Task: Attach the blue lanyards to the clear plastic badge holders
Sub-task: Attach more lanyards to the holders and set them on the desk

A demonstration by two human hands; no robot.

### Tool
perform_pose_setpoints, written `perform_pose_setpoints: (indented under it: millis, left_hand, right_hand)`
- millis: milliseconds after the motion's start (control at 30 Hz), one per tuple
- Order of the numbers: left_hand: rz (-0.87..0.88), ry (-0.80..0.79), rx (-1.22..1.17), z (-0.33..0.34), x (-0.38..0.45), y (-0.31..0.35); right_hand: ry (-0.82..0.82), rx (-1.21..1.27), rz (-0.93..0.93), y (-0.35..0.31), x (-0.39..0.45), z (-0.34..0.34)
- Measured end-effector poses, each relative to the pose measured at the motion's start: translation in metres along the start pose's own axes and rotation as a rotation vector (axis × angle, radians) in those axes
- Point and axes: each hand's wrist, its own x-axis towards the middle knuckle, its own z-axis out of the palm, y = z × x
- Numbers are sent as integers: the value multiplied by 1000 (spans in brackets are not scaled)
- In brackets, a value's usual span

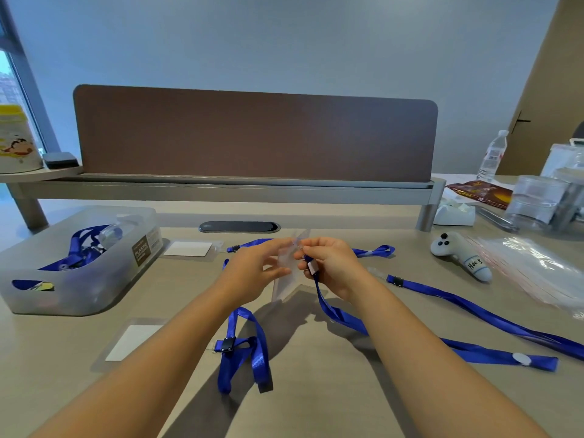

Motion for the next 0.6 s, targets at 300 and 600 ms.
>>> perform_pose_setpoints:
  millis: [300,600]
  left_hand:
    - [46,-14,251,-4,0,4]
    - [-41,-26,-230,-10,-2,6]
  right_hand:
    - [35,-56,98,-10,1,5]
    - [-79,-64,56,-7,-3,3]
